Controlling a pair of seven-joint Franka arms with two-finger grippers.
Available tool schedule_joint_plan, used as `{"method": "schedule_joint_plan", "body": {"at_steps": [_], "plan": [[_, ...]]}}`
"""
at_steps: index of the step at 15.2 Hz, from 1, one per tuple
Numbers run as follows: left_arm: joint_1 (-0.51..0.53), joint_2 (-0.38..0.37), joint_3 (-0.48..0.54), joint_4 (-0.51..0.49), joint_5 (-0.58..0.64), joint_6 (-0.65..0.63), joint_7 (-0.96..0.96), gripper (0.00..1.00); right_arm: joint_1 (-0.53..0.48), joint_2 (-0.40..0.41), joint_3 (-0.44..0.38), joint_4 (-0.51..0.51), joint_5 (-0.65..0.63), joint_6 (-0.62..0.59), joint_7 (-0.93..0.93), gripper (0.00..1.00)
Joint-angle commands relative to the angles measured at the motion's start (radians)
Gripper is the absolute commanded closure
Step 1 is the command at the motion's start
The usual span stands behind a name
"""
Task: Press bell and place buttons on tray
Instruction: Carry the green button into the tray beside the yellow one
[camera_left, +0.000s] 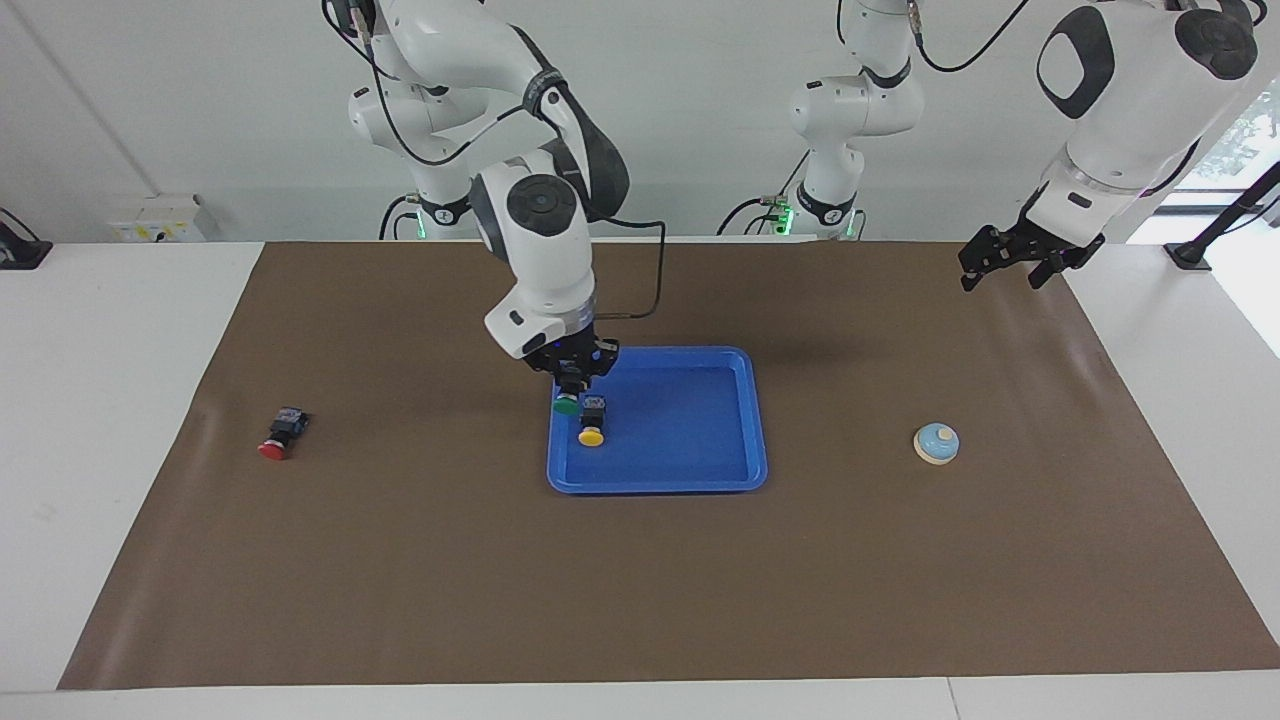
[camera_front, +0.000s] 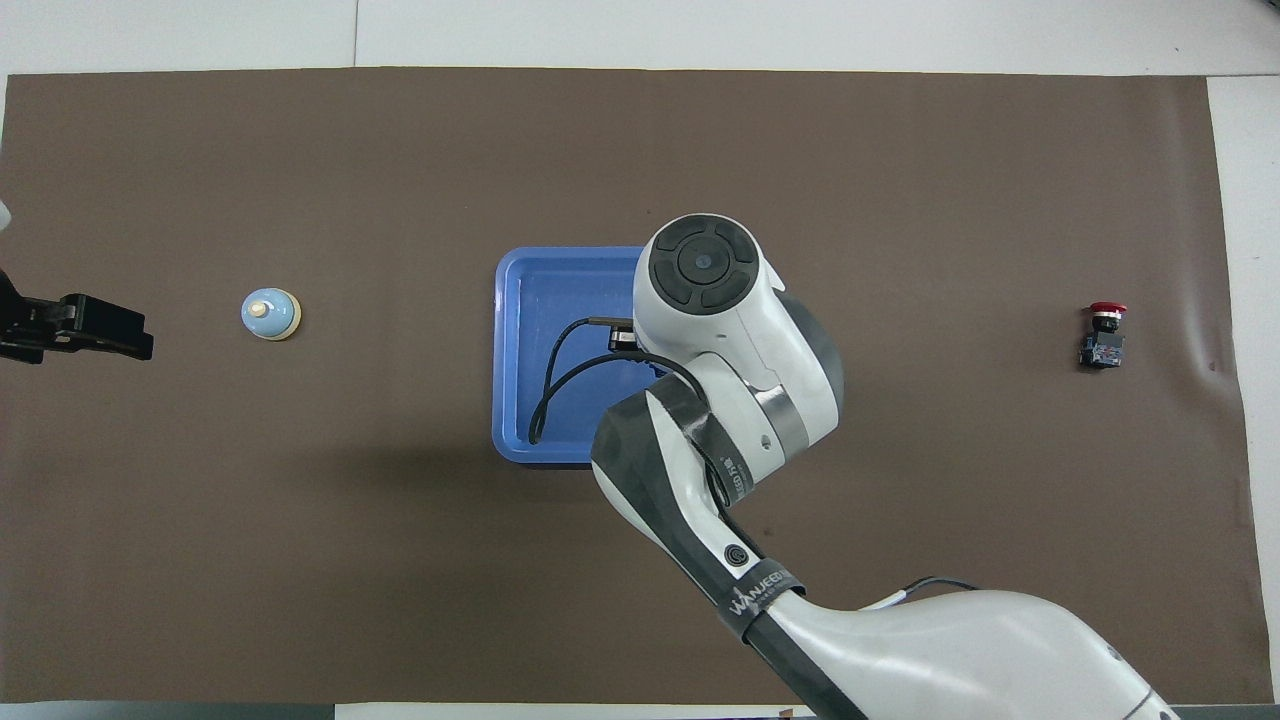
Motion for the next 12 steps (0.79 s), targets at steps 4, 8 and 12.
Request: {"method": "schedule_joint_plan", "body": {"at_steps": [4, 8, 12], "plan": [[0.003, -0.002, 0.001, 0.012, -0.014, -0.018, 0.007, 0.0, 0.023, 0.063, -0.005, -0.011, 0.02, 0.11, 0.008, 1.0], [0.003, -0.003, 0.001, 0.012, -0.014, -0.018, 0.007, 0.0, 0.034, 0.072, -0.005, -0.046, 0.018, 0.145, 0.008, 1.0], [0.003, -0.002, 0.001, 0.012, -0.014, -0.018, 0.007, 0.0, 0.039, 0.07, -0.005, -0.054, 0.017, 0.159, 0.089, 0.01]]}}
